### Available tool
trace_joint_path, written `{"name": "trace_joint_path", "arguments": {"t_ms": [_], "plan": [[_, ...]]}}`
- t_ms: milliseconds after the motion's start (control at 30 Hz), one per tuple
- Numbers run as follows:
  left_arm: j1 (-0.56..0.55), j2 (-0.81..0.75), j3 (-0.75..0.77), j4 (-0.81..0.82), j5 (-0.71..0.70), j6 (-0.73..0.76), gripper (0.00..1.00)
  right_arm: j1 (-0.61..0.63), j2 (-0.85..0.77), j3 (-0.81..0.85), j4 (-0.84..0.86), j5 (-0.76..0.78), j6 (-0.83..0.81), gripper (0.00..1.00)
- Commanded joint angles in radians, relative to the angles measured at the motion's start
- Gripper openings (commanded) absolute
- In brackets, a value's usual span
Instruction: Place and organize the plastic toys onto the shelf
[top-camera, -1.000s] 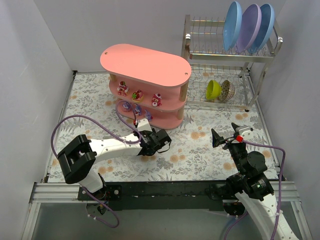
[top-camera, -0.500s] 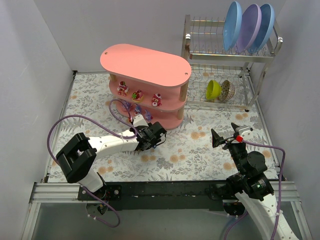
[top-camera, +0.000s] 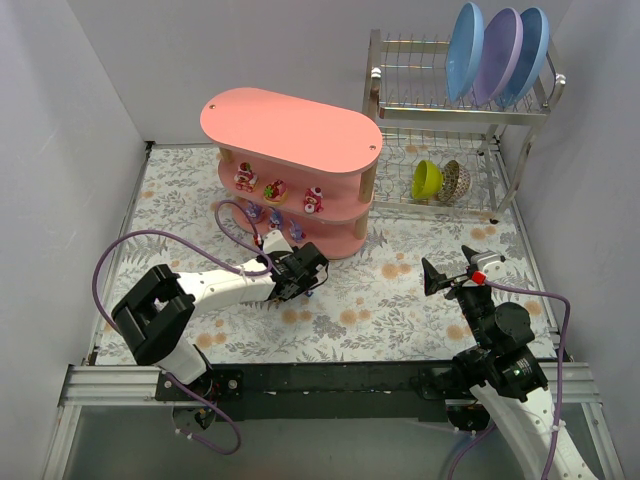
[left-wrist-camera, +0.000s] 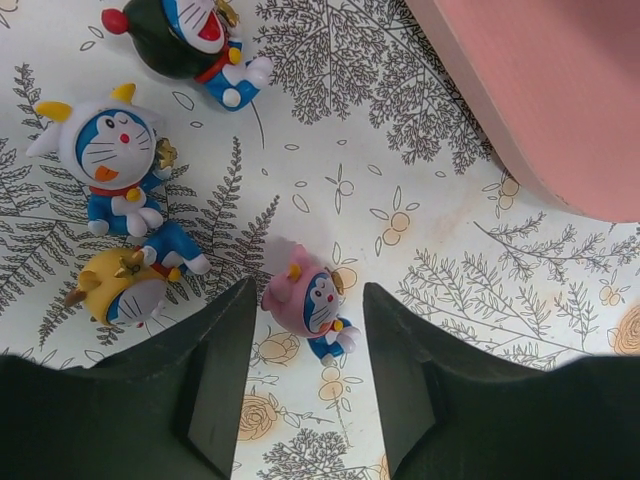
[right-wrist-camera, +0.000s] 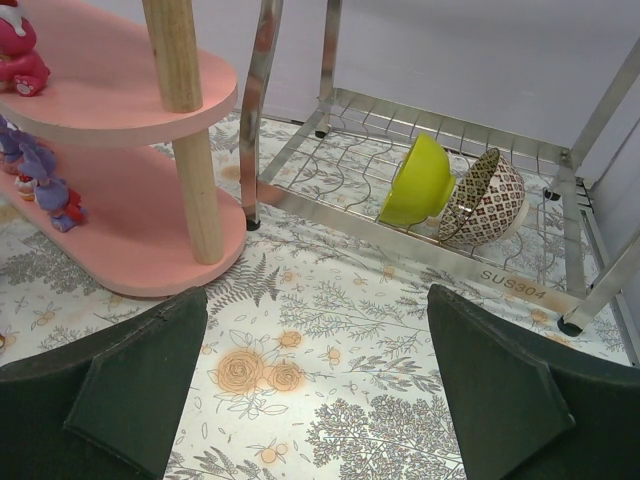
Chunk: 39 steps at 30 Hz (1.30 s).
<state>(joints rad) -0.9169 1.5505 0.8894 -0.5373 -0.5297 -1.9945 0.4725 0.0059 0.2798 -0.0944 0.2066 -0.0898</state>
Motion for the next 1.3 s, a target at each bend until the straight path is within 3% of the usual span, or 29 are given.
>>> {"name": "trace_joint_path", "arguments": {"t_ms": [0, 433, 767, 1100, 1267], "plan": [[0.009, 0.005, -0.015, 0.023, 0.002, -0.471, 0.44, 0.005, -0.207, 0.016, 0.045, -0.001, -0.002, 0.98], [0.021, 0.016, -0.044, 0.045, 0.020, -0.461, 0.39, 0.005, -0.205, 0.013, 0.047, -0.012, -0.002, 0.98], [0.020, -0.039, -0.043, 0.057, 0.033, -0.374, 0.15, 0.005, -0.201, 0.018, 0.048, -0.077, -0.002, 0.98], [0.019, -0.171, -0.069, 0.071, 0.036, -0.242, 0.04, 0.005, -0.012, 0.128, 0.016, -0.265, 0.018, 0.98], [0.018, -0.225, -0.078, 0.094, 0.037, -0.176, 0.00, 0.005, 0.170, 0.228, -0.039, -0.367, 0.051, 0.98]]}}
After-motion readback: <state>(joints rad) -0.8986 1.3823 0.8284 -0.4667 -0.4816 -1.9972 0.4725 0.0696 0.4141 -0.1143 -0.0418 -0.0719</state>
